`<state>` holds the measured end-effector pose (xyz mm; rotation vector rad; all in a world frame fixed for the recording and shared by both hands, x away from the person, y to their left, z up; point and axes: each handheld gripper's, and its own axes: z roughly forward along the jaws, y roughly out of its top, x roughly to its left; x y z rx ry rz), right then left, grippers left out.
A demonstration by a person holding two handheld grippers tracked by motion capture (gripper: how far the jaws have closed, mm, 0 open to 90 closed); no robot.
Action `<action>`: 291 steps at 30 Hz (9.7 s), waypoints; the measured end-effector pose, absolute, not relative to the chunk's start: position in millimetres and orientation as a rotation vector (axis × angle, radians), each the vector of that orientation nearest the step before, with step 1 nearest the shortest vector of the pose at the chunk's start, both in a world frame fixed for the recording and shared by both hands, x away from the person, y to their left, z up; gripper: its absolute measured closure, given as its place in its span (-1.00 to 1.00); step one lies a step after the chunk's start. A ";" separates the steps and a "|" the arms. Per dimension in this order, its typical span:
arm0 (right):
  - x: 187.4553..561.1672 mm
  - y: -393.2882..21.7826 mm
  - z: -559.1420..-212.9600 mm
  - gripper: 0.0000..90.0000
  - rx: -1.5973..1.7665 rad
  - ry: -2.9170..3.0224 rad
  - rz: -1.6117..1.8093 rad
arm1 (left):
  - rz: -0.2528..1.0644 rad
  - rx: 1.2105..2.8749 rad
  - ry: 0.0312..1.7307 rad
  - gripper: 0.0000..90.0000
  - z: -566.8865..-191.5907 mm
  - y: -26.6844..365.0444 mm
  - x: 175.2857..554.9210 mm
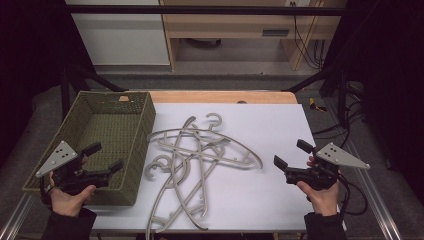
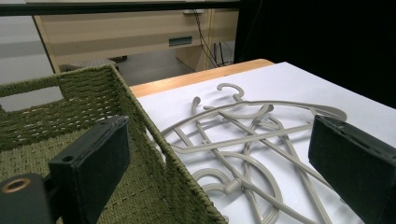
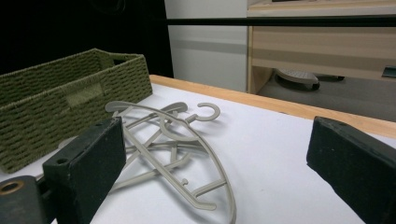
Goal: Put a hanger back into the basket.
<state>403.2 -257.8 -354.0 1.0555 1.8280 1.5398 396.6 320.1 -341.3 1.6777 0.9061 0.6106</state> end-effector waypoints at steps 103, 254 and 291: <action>566.9 -152.6 -430.6 0.84 0.996 2.537 0.905 | 0.623 1.713 0.890 -0.87 -342.9 315.7 401.2; 414.1 -223.6 -385.1 -0.93 1.104 2.018 1.384 | 0.904 2.025 0.964 0.82 -262.6 328.0 479.1; 415.7 -224.1 -385.0 -0.93 1.110 2.027 1.382 | 0.971 2.030 1.177 0.82 -323.1 446.1 475.4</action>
